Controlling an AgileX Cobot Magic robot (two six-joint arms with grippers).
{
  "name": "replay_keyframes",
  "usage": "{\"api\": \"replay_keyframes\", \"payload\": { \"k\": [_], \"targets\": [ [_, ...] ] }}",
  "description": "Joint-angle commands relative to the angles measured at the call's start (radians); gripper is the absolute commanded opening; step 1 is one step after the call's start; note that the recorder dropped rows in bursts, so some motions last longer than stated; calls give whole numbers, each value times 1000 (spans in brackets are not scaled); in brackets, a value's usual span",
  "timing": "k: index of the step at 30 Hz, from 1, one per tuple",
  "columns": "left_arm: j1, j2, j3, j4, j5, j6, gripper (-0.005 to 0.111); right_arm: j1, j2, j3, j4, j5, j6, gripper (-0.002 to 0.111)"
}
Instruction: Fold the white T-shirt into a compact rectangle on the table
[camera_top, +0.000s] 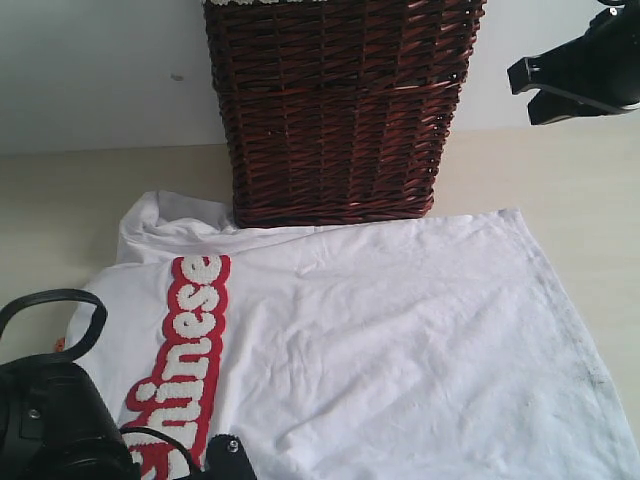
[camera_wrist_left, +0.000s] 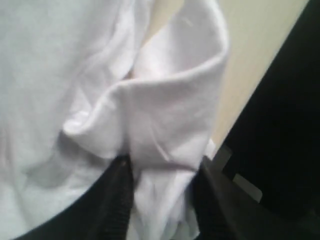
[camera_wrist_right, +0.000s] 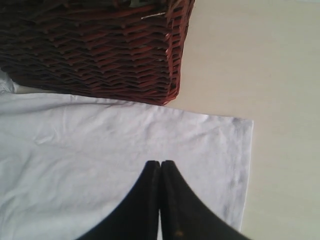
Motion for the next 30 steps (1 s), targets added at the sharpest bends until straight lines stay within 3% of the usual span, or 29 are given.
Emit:
{"api": "replay_keyframes", "payload": {
  "k": [1, 2, 10, 19, 22, 27, 30],
  "targets": [
    [-4, 8, 4, -19, 49, -20, 5, -3, -8, 4, 3, -20, -11, 0],
    [-4, 8, 4, -24, 57, -8, 0, -3, -8, 4, 3, -22, -11, 0],
    [-4, -79, 4, -37, 103, 24, 1, -3, -8, 4, 1, -24, -11, 0],
    [-4, -151, 4, -155, 243, 166, 38, -3, -8, 4, 1, -26, -11, 0],
    [-4, -151, 4, -151, 273, 166, 43, -3, -8, 4, 1, -26, -11, 0],
    [-4, -151, 4, -138, 213, 160, 44, -3, -8, 4, 1, -22, -11, 0],
    [-4, -151, 2, 12, 145, -13, 43, -3, -8, 4, 1, -19, -11, 0]
  ]
}}
